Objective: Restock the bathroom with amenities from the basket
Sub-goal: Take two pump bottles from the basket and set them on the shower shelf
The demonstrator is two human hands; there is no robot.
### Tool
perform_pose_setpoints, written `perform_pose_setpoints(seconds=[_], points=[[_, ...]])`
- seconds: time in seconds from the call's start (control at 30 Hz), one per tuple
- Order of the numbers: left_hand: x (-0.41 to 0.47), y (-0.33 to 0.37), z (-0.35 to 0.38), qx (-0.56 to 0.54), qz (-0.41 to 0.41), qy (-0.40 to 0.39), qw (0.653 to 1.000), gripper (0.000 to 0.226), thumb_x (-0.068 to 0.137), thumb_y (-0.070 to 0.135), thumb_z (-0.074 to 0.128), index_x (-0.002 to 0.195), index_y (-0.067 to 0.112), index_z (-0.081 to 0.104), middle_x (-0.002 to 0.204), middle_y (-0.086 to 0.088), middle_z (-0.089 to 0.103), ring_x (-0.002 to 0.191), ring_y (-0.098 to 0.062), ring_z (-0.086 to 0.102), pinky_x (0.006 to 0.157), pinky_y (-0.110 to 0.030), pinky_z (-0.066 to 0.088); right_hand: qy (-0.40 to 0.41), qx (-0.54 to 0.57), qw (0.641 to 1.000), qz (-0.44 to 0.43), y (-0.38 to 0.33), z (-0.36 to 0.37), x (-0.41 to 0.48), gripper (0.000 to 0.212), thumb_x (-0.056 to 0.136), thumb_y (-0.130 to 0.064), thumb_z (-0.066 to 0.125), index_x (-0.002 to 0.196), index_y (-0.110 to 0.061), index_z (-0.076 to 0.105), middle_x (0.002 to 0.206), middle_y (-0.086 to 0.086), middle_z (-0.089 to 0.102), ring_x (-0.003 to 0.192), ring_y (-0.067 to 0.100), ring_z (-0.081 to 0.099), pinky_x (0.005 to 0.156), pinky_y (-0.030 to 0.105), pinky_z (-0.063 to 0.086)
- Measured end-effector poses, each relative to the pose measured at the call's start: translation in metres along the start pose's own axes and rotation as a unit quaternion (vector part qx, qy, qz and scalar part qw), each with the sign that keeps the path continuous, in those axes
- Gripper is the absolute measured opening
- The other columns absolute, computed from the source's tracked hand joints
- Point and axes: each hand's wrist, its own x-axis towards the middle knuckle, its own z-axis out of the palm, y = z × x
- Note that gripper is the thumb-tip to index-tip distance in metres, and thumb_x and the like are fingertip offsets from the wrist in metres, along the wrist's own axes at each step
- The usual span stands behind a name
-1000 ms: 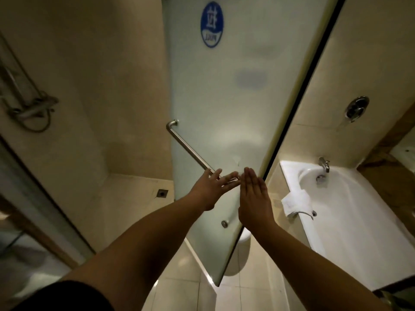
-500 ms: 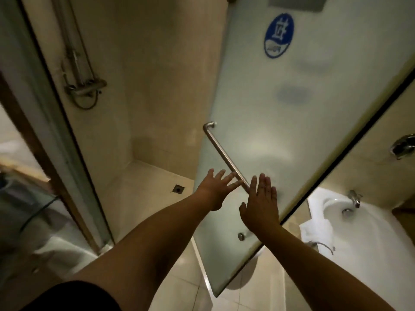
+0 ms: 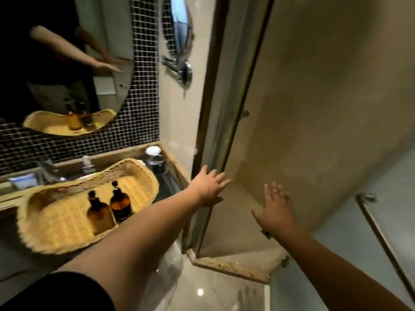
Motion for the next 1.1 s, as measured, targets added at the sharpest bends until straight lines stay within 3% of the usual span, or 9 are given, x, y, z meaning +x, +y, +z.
perform_pose_setpoints(seconds=[0.17,0.33,0.5,0.67,0.8,0.87,0.97,1.03,1.1], points=[[-0.075,-0.116,0.044,0.014,-0.142,-0.052,0.988,0.066,0.100,0.040,0.036,0.155,0.011,0.015,0.159,-0.013,0.023,0.141,-0.035,0.028,0.111,-0.057,0.024,0.005,0.013,0.989,-0.149,-0.155,0.008,0.060,0.089,0.092,-0.069,0.030,0.158,-0.015,0.005,0.166,0.012,0.002,0.152,0.028,-0.002,0.122,0.044,0.002],[-0.167,-0.190,0.087,-0.011,-0.274,-0.111,0.955,0.086,0.090,0.068,0.044,0.154,0.014,0.021,0.155,-0.012,0.034,0.139,-0.033,0.033,0.111,-0.059,0.026,-0.010,0.023,0.949,-0.314,-0.294,0.019,0.079,0.091,0.091,-0.070,0.028,0.158,-0.015,0.001,0.166,0.013,0.000,0.152,0.029,-0.003,0.122,0.045,-0.001],[-0.237,-0.229,0.113,-0.025,-0.378,-0.131,0.916,0.101,0.078,0.086,0.036,0.151,0.017,0.025,0.147,-0.011,0.043,0.130,-0.031,0.044,0.105,-0.054,0.035,-0.017,0.001,0.898,-0.439,-0.386,0.024,0.089,0.090,0.092,-0.066,0.033,0.158,-0.015,-0.002,0.165,0.013,-0.004,0.152,0.028,-0.007,0.123,0.047,-0.002],[-0.273,-0.243,0.135,-0.051,-0.428,-0.168,0.886,0.117,0.067,0.097,0.023,0.155,0.020,0.015,0.155,-0.011,0.033,0.136,-0.032,0.037,0.110,-0.052,0.026,-0.052,0.027,0.874,-0.482,-0.432,0.033,0.104,0.095,0.092,-0.063,0.041,0.156,-0.016,-0.011,0.166,0.010,-0.007,0.152,0.026,-0.007,0.123,0.043,-0.002],[-0.269,-0.232,0.167,-0.116,-0.440,-0.201,0.868,0.124,0.063,0.101,0.020,0.156,0.019,0.011,0.156,-0.014,0.030,0.137,-0.035,0.035,0.112,-0.055,0.024,-0.138,0.110,0.882,-0.437,-0.441,0.056,0.121,0.110,0.084,-0.059,0.064,0.157,-0.015,-0.006,0.166,0.007,0.004,0.152,0.027,0.006,0.122,0.042,0.003],[-0.260,-0.221,0.186,-0.150,-0.449,-0.240,0.848,0.123,0.064,0.100,0.022,0.156,0.022,0.003,0.160,-0.015,0.022,0.140,-0.038,0.030,0.114,-0.058,0.020,-0.207,0.171,0.878,-0.396,-0.440,0.070,0.128,0.118,0.077,-0.052,0.076,0.157,-0.019,-0.004,0.164,0.008,0.019,0.147,0.030,0.024,0.121,0.046,0.021],[-0.242,-0.204,0.212,-0.177,-0.465,-0.286,0.819,0.121,0.063,0.097,0.037,0.155,0.026,0.004,0.161,-0.014,0.018,0.139,-0.042,0.029,0.112,-0.062,0.020,-0.259,0.199,0.864,-0.383,-0.436,0.092,0.134,0.126,0.076,-0.042,0.082,0.155,-0.026,-0.014,0.151,0.008,0.045,0.122,0.028,0.057,0.097,0.037,0.048],[-0.232,-0.200,0.226,-0.201,-0.484,-0.283,0.803,0.124,0.061,0.096,0.043,0.155,0.022,0.012,0.159,-0.012,0.023,0.136,-0.040,0.034,0.110,-0.062,0.021,-0.260,0.196,0.862,-0.389,-0.436,0.109,0.139,0.122,0.074,-0.041,0.084,0.156,-0.029,-0.005,0.142,0.007,0.055,0.116,0.026,0.061,0.091,0.035,0.049],[-0.225,-0.199,0.236,-0.240,-0.508,-0.271,0.782,0.122,0.059,0.095,0.047,0.153,0.022,0.020,0.156,-0.010,0.031,0.133,-0.035,0.041,0.109,-0.057,0.025,-0.283,0.203,0.856,-0.383,-0.439,0.128,0.143,0.106,0.071,-0.046,0.084,0.152,-0.022,0.020,0.133,0.005,0.061,0.117,0.027,0.060,0.094,0.036,0.048]])
